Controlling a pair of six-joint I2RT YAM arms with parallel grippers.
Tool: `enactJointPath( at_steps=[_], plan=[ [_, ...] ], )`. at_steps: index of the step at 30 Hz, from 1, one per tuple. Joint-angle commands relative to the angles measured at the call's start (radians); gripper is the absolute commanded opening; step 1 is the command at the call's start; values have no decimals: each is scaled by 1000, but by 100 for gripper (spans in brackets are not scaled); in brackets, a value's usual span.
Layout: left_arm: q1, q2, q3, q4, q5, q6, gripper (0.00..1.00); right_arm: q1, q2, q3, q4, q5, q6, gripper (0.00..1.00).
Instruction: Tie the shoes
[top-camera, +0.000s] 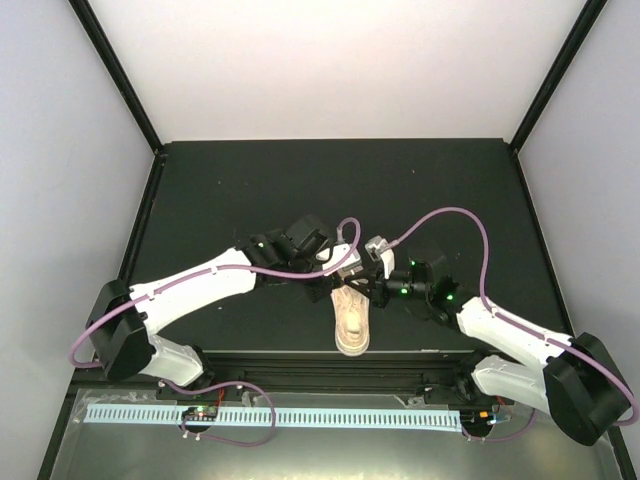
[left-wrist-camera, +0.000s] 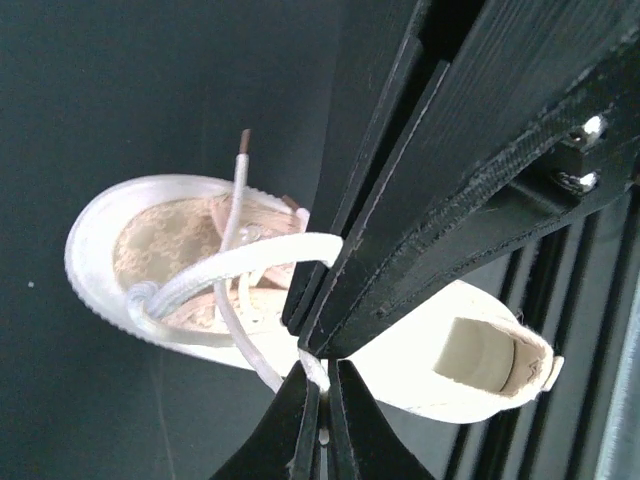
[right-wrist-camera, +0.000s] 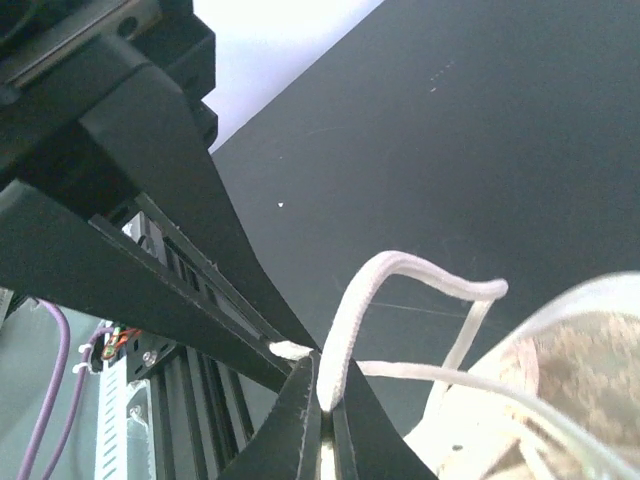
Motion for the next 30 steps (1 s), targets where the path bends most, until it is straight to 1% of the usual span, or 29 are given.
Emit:
enactJointPath(
  at_steps=[1,7,9,12,14,16,18,20,21,23,25,27,30],
  plan=[
    [-7,-18,97,-133,255,-75,2,-25,17,-3,-103,145,-30,2],
    [69,-38,12,18,478,-159,9,-25,16,-8,-93,156,-21,2],
    [84,-38,-15,54,517,-179,14,-25,18,-9,-88,159,-20,2],
    [91,-39,-59,93,531,-185,22,-26,22,-9,-88,160,-19,2],
    [91,-48,-93,122,480,-186,27,-25,22,-11,-87,158,-17,2],
    [91,-63,-157,190,411,-188,32,-25,20,-15,-83,157,-12,2],
    [91,-77,-229,278,348,-239,34,-25,19,-18,-81,157,-9,2],
    [86,-80,-284,364,299,-322,37,-25,17,-19,-82,159,-8,2],
    [83,-81,-301,384,262,-360,38,-25,14,-19,-82,160,-7,2],
    [78,-88,-337,421,205,-414,44,-25,12,-20,-82,161,-6,2],
    [77,-106,-377,475,193,-459,49,-25,13,-20,-83,162,-4,2],
    [77,-105,-407,530,212,-507,53,-25,16,-18,-83,161,-3,2],
    [76,-73,-434,580,238,-576,54,-25,17,-15,-84,161,-5,2]
  ],
)
